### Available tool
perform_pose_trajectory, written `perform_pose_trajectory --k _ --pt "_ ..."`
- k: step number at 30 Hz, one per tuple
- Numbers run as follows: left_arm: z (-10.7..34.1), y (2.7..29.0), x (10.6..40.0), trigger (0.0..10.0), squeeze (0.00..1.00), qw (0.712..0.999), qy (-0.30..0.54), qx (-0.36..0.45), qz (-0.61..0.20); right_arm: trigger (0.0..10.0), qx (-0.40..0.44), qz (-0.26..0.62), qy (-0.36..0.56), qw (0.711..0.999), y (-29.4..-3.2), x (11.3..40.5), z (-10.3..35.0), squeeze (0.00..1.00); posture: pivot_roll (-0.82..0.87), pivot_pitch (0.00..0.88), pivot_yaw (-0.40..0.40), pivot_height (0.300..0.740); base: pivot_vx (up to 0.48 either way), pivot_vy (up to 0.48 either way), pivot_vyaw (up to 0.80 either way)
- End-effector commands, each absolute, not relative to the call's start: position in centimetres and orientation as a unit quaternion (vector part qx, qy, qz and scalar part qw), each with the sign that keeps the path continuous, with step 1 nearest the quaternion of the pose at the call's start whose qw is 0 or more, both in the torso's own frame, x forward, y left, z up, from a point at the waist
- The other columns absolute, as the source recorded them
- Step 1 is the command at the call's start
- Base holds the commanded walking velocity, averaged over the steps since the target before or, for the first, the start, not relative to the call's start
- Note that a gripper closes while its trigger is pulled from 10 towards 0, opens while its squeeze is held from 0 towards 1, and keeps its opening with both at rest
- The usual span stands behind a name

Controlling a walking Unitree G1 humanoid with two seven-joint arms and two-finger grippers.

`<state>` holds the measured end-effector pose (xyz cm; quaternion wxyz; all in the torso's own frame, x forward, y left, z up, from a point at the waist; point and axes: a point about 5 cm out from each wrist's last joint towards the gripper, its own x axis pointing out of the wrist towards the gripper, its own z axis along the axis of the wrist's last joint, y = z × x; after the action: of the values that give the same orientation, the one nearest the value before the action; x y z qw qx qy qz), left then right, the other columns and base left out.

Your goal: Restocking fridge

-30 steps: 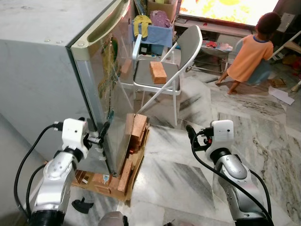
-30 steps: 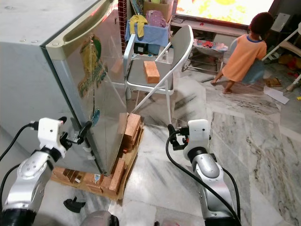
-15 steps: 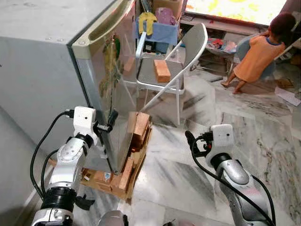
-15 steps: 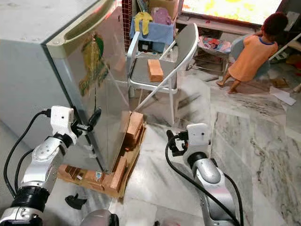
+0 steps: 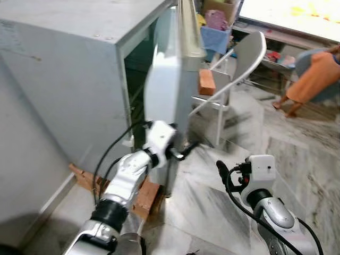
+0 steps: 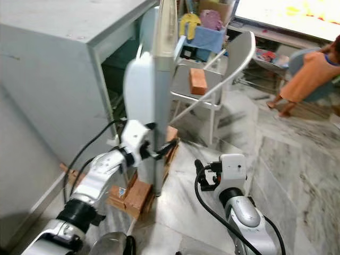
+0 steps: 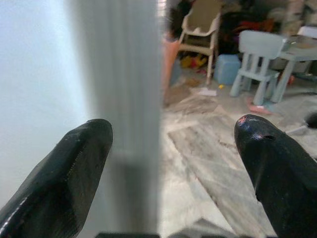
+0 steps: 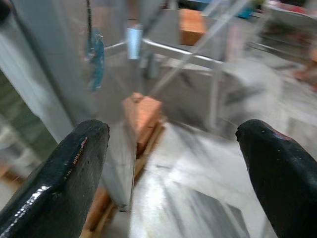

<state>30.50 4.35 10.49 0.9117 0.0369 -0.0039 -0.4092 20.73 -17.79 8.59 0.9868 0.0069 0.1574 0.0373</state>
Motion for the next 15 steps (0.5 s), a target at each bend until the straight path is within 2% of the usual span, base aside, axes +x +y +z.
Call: perform_pose_trajectory --k 1,3,7,15 --pt "10.4 5.5 31.0 10.0 0.00 0.923 -0.004 0.041 -0.382 10.0 0.004 0.015 0.151 0.988 -18.6 20.7 8.9 0.00 0.03 0.009 -0.051 0.740 0.000 0.000 0.00" --pt "10.3 7.0 31.5 10.0 0.00 0.937 -0.001 0.030 -0.347 10.0 0.004 0.015 0.147 0.989 -18.5 20.9 9.0 0.00 0.04 0.007 -0.052 0.740 0.000 0.000 0.00" --pt "10.1 9.0 31.9 10.0 0.00 0.950 -0.001 0.029 -0.310 10.0 0.002 0.019 0.145 0.989 -18.2 21.1 9.1 0.00 0.05 0.003 -0.060 0.740 0.341 -0.333 0.00" --pt "10.0 9.3 31.9 10.0 0.00 0.951 -0.002 0.035 -0.307 10.0 0.005 0.024 0.139 0.990 -17.7 21.8 9.1 0.00 0.06 0.000 -0.062 0.740 0.375 -0.296 -0.70"
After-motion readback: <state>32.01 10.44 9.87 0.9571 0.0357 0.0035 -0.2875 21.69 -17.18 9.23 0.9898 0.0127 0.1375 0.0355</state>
